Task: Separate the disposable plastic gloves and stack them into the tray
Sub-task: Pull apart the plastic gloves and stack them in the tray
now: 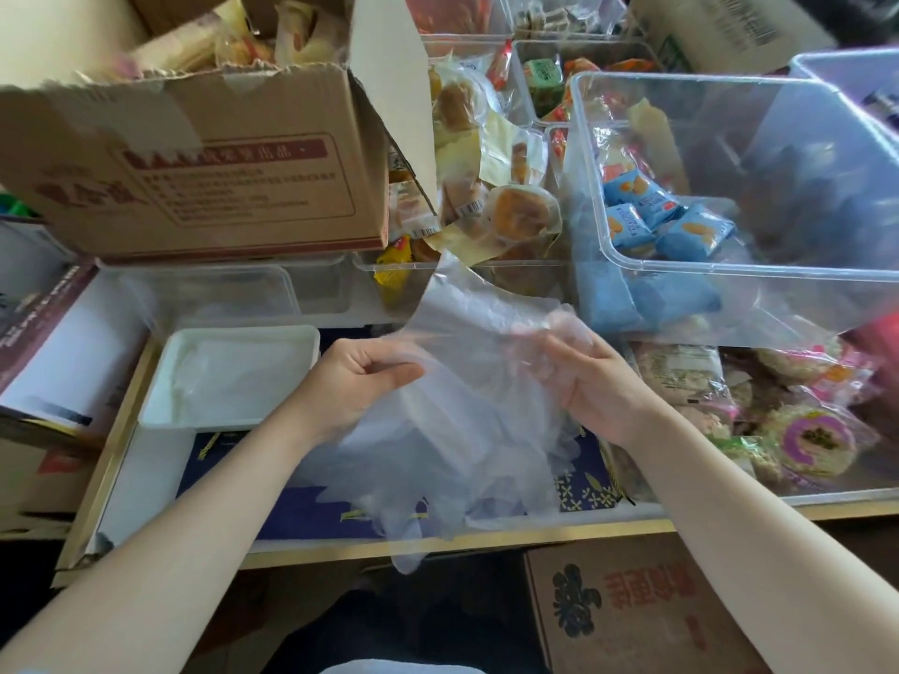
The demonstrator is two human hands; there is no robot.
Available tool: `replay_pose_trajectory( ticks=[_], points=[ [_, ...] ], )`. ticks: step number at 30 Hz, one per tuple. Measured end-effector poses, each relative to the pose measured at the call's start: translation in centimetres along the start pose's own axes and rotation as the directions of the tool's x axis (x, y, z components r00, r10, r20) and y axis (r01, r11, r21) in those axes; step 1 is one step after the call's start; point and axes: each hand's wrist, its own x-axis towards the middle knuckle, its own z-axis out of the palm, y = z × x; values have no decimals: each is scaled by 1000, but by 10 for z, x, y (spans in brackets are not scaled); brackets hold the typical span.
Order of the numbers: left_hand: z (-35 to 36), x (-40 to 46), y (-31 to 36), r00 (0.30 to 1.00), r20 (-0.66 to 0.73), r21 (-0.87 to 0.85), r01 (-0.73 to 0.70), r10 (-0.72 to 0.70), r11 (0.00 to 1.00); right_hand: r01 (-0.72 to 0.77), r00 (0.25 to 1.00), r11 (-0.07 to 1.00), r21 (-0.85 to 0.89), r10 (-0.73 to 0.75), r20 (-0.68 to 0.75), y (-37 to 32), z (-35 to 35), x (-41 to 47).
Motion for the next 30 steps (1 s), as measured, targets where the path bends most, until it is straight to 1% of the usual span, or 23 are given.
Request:
replay_pose_trajectory(
  ticks=[2, 4, 5, 6, 7, 9, 11, 12, 13, 14, 16, 18, 20, 22, 25, 27, 28, 30],
  points=[
    [-5, 0, 4, 1000, -9, 20, -4, 4, 1000, -44, 998, 998, -49, 46, 48, -4, -7, -5],
    [-15, 2, 10, 999, 11, 78, 30, -31, 997, -81, 985, 994, -67, 90, 147, -13, -13, -10],
    [-20, 2, 13, 998, 18, 117, 61, -63, 991, -91, 981, 987, -131, 112, 161, -19, -12, -12],
    [-24, 3, 16, 995, 18, 155, 97, -101, 983, -97, 982, 964, -247, 133, 133, -26, -9, -12],
    [-27, 3, 19, 991, 16, 185, 130, -135, 974, -105, 985, 918, -383, 148, 86, -33, -3, -11],
    [-30, 4, 24, 984, 16, 238, 168, -176, 957, -117, 987, 769, -629, 158, 10, -43, 14, -2],
    [-31, 3, 29, 980, 30, 285, 179, -195, 942, -108, 990, 611, -785, 136, -31, -45, 36, 11],
    [-31, 2, 31, 979, 34, 295, 181, -200, 938, -110, 992, 542, -833, 111, -58, -44, 47, 18],
    [-31, 1, 32, 979, 39, 293, 182, -202, 939, -112, 994, 504, -857, 73, -87, -41, 56, 24],
    [-32, 0, 33, 978, 40, 289, 186, -206, 939, -102, 994, 502, -859, 26, -103, -36, 64, 31],
    [-35, -2, 34, 976, 35, 285, 195, -214, 938, -53, 992, 552, -832, -68, -108, -29, 73, 41],
    [-39, -6, 32, 978, 9, 283, 199, -210, 938, -15, 982, 578, -816, -144, -120, -25, 74, 48],
    [-48, -9, 28, 979, -57, 273, 206, -198, 940, -7, 965, 607, -794, -204, -164, -24, 69, 53],
    [-56, -13, 19, 970, -159, 270, 223, -185, 937, 8, 948, 696, -718, -235, -217, -24, 62, 54],
    [-60, -14, 5, 922, -327, 188, 277, -206, 942, -1, 930, 817, -576, -211, -302, -27, 51, 48],
    [-59, -11, -4, 879, -391, 80, 329, -275, 941, -47, 933, 854, -518, -148, -329, -34, 47, 41],
    [-59, -8, -6, 854, -413, 16, 352, -315, 936, -69, 943, 861, -505, -109, -314, -39, 47, 37],
    [-57, -1, -7, 818, -439, -89, 372, -372, 924, -56, 975, 903, -426, -44, -220, -48, 50, 29]
  ],
)
